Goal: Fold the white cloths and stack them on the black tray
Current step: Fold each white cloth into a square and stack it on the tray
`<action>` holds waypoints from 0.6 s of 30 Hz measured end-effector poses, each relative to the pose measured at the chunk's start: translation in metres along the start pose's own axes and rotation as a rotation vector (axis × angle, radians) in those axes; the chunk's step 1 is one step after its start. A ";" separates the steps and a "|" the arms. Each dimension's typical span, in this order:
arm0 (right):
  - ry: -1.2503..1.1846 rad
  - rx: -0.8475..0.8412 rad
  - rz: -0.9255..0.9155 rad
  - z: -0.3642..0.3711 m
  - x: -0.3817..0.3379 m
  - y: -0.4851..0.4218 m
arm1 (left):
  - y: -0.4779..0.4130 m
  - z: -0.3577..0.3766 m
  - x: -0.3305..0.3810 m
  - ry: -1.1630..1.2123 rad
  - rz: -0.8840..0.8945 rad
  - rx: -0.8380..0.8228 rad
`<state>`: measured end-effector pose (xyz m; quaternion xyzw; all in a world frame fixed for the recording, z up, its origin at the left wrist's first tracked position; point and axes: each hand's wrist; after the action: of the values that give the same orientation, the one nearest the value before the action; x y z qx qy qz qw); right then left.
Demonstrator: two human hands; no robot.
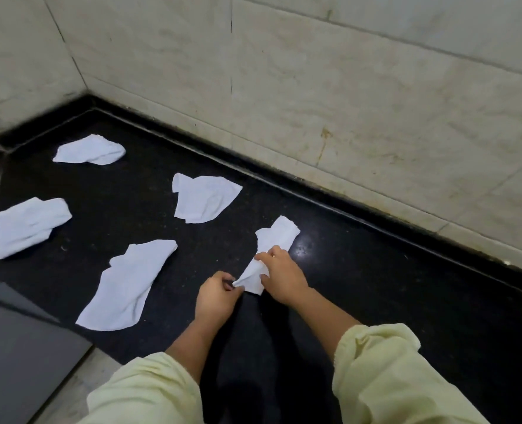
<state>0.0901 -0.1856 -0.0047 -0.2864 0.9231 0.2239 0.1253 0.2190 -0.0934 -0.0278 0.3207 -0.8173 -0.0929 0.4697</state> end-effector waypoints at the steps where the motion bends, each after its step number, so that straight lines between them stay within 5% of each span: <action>1: 0.012 -0.009 -0.001 0.001 0.000 -0.007 | -0.006 0.000 0.002 -0.014 -0.007 -0.019; 8: 0.099 0.024 -0.027 0.005 0.007 -0.033 | -0.024 -0.006 0.006 -0.012 0.091 -0.026; 18: -0.021 0.108 0.134 -0.013 0.012 -0.032 | -0.030 -0.033 0.027 0.536 0.064 -0.177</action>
<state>0.0980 -0.2210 -0.0081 -0.2143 0.9496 0.1848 0.1349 0.2498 -0.1281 -0.0044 0.2657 -0.6623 -0.0610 0.6979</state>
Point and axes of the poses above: each hand's wrist, its own y-axis away from the middle knuckle, its own z-axis out of the palm, x = y × z, and after that the axes turned 6 degrees about -x, right-handed
